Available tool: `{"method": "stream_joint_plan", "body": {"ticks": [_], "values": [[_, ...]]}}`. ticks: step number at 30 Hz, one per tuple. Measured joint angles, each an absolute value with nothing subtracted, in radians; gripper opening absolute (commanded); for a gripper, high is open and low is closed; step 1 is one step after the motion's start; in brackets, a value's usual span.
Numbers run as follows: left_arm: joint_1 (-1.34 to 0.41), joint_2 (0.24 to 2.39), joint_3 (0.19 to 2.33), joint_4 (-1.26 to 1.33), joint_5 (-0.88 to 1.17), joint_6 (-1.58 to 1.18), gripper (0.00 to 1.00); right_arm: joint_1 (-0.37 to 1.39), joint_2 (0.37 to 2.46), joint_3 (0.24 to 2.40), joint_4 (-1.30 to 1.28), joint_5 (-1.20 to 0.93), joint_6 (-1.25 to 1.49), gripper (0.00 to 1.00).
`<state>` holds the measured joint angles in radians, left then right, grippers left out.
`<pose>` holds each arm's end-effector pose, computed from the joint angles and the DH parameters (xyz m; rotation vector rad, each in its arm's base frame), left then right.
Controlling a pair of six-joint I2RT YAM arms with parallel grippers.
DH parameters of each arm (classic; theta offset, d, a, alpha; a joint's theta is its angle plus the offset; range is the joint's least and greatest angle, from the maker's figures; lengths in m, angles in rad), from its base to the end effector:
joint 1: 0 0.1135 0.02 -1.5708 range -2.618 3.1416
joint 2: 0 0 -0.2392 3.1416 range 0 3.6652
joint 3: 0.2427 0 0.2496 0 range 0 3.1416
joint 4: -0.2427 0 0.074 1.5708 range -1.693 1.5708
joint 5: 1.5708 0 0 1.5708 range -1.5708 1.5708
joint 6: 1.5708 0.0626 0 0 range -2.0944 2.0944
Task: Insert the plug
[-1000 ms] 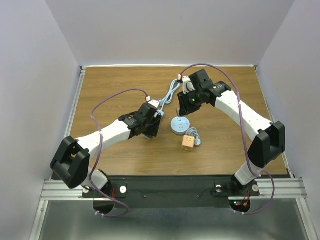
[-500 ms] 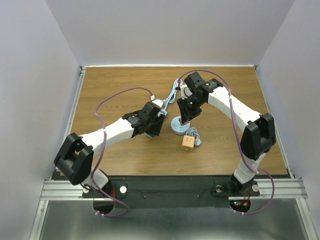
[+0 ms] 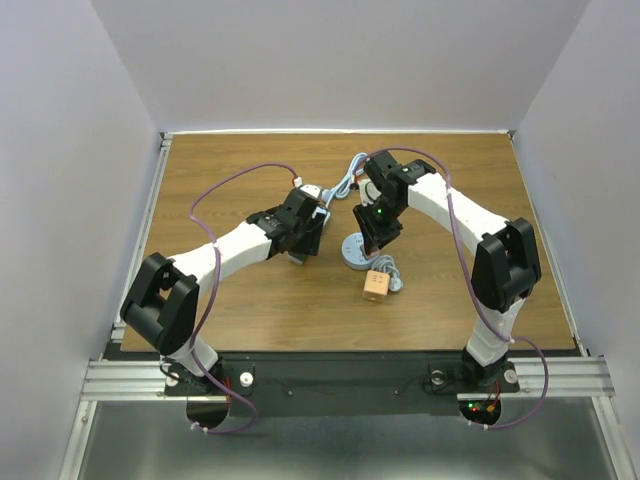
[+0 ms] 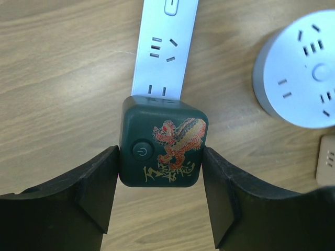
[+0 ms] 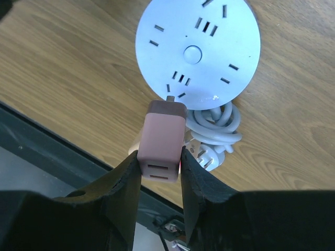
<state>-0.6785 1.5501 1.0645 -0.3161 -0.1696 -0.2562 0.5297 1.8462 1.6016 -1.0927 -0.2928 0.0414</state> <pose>0.2804 -0.2125 0.1951 0.4171 2.3352 -0.2523 0.3064 0.2003 0.2129 -0.7644 2.8568 0.5160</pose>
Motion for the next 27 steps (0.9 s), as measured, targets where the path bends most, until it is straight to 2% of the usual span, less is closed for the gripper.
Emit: {"method": "stream_joint_plan", "body": {"ticks": [1, 2, 3, 6, 10, 12, 19, 27], "values": [[-0.672, 1.553, 1.069, -0.315, -0.169, -0.257, 0.41, 0.530, 1.850, 1.602, -1.093, -0.286, 0.041, 0.01], [-0.662, 1.557, 1.074, -0.313, -0.172, -0.257, 0.57, 0.530, 1.853, 1.602, -1.093, -0.281, 0.041, 0.00], [-0.656, 1.557, 1.074, -0.313, -0.176, -0.256, 0.66, 0.530, 1.858, 1.602, -1.093, -0.277, 0.041, 0.00], [-0.645, 1.557, 1.081, -0.315, -0.197, -0.255, 0.82, 0.530, 1.880, 1.604, -1.093, -0.266, 0.040, 0.00], [-0.639, 1.556, 1.118, -0.322, -0.251, -0.257, 0.94, 0.529, 1.917, 1.617, -1.098, -0.227, 0.038, 0.01], [-0.636, 1.548, 1.141, -0.316, -0.269, -0.264, 0.97, 0.524, 1.923, 1.636, -1.098, -0.198, 0.038, 0.01], [-0.633, 1.449, 1.173, -0.274, -0.236, -0.271, 0.95, 0.479, 1.922, 1.710, -1.070, -0.136, 0.050, 0.01], [-0.661, 1.448, 1.111, -0.134, 0.130, -0.311, 0.92, 0.438, 1.919, 1.650, -1.000, -0.109, 0.049, 0.00]]}}
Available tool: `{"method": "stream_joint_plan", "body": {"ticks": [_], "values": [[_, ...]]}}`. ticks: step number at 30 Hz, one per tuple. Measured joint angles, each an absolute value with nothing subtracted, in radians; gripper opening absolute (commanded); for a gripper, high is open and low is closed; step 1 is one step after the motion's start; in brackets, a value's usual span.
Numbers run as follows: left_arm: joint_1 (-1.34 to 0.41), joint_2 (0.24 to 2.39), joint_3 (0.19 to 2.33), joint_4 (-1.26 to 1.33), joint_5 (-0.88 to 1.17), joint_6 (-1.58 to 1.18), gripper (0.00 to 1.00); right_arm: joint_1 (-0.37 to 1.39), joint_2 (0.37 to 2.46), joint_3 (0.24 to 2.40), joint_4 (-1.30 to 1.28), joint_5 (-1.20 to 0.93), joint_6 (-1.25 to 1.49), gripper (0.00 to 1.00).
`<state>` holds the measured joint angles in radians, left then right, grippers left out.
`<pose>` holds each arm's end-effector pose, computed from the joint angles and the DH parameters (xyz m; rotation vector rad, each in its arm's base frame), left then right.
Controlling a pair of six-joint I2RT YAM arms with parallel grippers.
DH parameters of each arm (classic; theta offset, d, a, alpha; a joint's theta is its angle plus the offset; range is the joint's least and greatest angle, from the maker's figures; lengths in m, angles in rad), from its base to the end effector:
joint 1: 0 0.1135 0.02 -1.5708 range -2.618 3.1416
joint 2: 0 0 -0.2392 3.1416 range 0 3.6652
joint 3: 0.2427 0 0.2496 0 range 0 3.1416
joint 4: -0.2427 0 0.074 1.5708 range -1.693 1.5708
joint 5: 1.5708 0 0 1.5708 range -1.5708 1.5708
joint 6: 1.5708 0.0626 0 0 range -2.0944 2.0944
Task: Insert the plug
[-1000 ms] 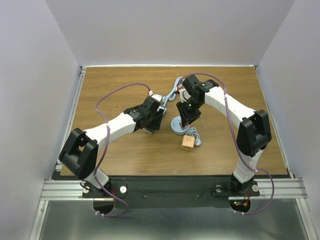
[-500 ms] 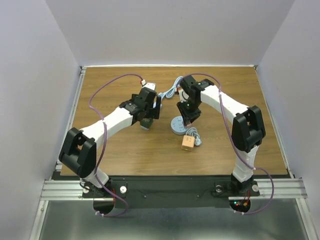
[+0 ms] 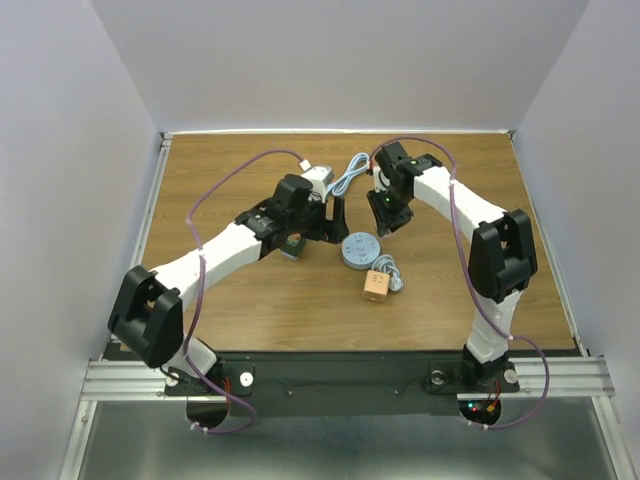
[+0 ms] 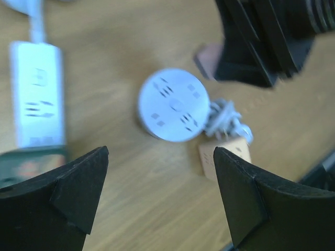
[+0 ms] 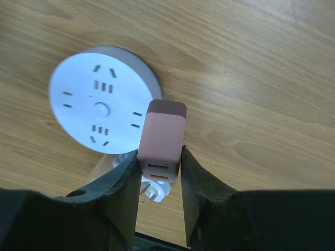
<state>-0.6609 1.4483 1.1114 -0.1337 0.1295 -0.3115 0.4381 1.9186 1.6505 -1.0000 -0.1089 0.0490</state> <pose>0.2797 -0.2277 0.2657 0.4509 2.0704 -0.7281 0.3518 0.1723 0.2020 -0.5768 2.8043 0.2567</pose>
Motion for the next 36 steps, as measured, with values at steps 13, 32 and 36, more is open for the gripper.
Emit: {"method": "stream_joint_plan", "body": {"ticks": [13, 32, 36], "values": [[-0.712, 1.649, 1.026, -0.054, 0.415, -0.346, 0.91, 0.418, 1.912, 1.530, -0.894, -0.102, 0.049, 0.00], [-0.712, 1.804, 1.085, 0.006, 0.216, -0.372, 0.91, 0.419, 1.818, 1.578, -1.027, -0.225, 0.046, 0.00], [-0.712, 1.808, 1.103, 0.011, 0.184, -0.368, 0.88, 0.422, 1.845, 1.596, -1.063, -0.264, 0.044, 0.00]]}}
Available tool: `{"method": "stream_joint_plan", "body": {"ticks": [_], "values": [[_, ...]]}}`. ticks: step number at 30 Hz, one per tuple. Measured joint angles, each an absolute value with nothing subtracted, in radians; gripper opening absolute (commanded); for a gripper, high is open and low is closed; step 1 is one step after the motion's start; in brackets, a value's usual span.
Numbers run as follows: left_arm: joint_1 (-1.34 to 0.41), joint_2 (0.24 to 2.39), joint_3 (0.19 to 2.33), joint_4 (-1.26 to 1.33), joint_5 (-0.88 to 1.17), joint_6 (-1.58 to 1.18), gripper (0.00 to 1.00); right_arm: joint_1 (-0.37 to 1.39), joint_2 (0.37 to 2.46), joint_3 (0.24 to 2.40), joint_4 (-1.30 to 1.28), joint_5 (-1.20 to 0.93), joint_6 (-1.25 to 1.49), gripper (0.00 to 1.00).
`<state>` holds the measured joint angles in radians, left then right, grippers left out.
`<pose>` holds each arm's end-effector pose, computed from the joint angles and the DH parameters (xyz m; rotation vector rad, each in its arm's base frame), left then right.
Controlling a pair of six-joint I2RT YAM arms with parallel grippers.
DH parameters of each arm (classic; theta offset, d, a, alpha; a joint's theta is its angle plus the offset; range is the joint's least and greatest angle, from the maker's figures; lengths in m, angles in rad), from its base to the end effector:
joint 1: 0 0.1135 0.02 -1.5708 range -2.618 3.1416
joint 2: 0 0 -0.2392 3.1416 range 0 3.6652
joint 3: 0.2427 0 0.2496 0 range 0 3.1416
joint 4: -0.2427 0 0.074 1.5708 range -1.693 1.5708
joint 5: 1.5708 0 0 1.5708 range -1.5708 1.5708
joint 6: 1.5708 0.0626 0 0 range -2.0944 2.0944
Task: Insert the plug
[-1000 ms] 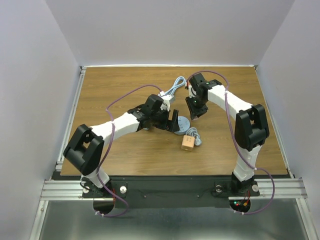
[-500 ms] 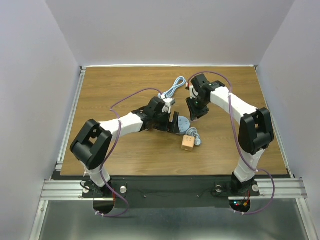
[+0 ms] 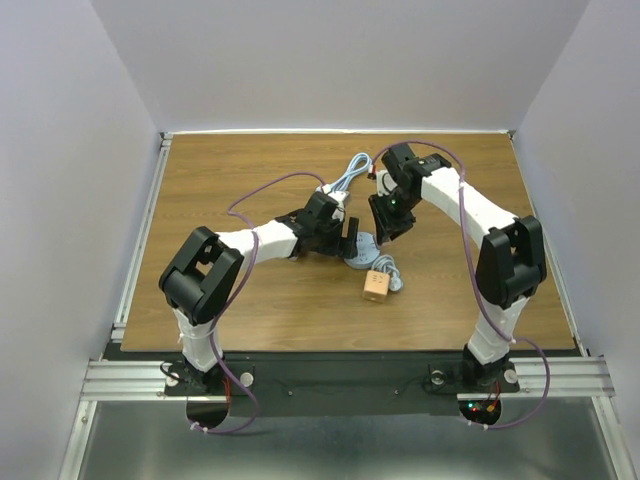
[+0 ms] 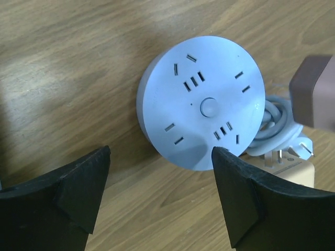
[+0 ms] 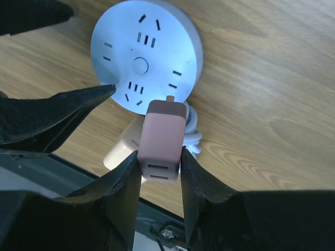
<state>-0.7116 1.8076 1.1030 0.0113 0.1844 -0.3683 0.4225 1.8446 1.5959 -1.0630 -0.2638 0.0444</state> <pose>0.2983 -0.2724 0.1482 0.5060 2.3169 -0.7595 0.3296 0.1661 0.2123 -0.5973 2.8539 0.4641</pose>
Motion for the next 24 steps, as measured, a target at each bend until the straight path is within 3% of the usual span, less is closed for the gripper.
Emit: {"method": "stream_joint_plan", "body": {"ticks": [6, 24], "values": [[-0.712, 1.829, 1.106, 0.011, 0.168, -0.360, 0.84, 0.434, 1.890, 1.610, -1.097, -0.287, 0.045, 0.00], [-0.712, 1.829, 1.106, 0.021, 0.171, -0.340, 0.83, 0.434, 1.964, 1.674, -1.115, -0.274, 0.044, 0.01]]}}
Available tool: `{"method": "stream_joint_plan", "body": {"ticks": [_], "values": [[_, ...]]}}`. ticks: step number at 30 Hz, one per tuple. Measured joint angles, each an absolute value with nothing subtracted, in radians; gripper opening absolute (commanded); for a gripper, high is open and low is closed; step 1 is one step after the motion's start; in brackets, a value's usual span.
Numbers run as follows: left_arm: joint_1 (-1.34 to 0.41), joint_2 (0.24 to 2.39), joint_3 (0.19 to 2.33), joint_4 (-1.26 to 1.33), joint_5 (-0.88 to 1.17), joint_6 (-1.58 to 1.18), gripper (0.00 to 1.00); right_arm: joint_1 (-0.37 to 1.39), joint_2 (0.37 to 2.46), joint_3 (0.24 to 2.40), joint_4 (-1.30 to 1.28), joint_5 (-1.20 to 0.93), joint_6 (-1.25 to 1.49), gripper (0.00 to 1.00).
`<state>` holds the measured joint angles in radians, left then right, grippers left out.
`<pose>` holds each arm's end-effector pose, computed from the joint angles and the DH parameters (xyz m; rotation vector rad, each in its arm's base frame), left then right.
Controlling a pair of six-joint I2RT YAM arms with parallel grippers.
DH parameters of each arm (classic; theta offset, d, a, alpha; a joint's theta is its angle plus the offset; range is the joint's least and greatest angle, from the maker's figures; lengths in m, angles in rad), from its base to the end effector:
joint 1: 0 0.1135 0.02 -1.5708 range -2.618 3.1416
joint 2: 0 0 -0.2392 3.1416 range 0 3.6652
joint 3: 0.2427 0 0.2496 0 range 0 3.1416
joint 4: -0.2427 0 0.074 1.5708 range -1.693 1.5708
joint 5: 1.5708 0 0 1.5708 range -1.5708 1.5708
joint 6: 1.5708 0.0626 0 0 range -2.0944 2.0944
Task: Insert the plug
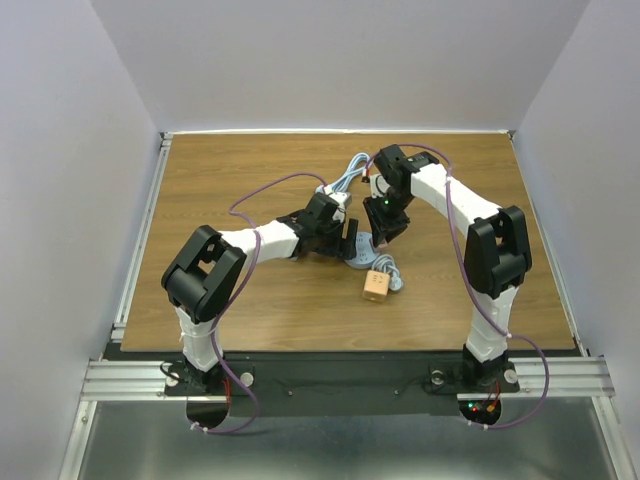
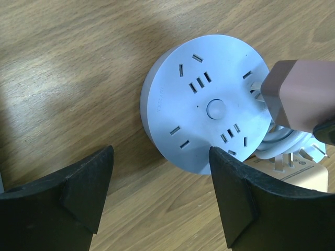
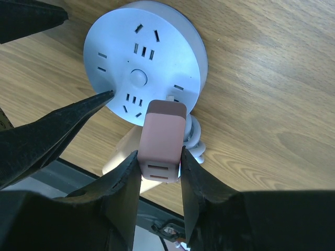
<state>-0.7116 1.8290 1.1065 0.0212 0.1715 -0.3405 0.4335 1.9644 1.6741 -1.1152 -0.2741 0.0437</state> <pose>0.3006 -0.2733 0.1420 0.5304 2.3124 -0.7290 0.3406 0.1763 0.1901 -0.6170 2.9478 0.4625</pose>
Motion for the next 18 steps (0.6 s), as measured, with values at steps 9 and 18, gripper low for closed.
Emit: {"method": "stream_joint_plan", "body": {"ticks": [9, 18], "values": [[-0.712, 1.829, 1.106, 0.022, 0.173, -0.337, 0.83, 0.434, 1.965, 1.674, -1.116, -0.272, 0.044, 0.01], [-0.712, 1.830, 1.106, 0.025, 0.178, -0.329, 0.81, 0.434, 1.973, 1.682, -1.118, -0.254, 0.044, 0.00]]}}
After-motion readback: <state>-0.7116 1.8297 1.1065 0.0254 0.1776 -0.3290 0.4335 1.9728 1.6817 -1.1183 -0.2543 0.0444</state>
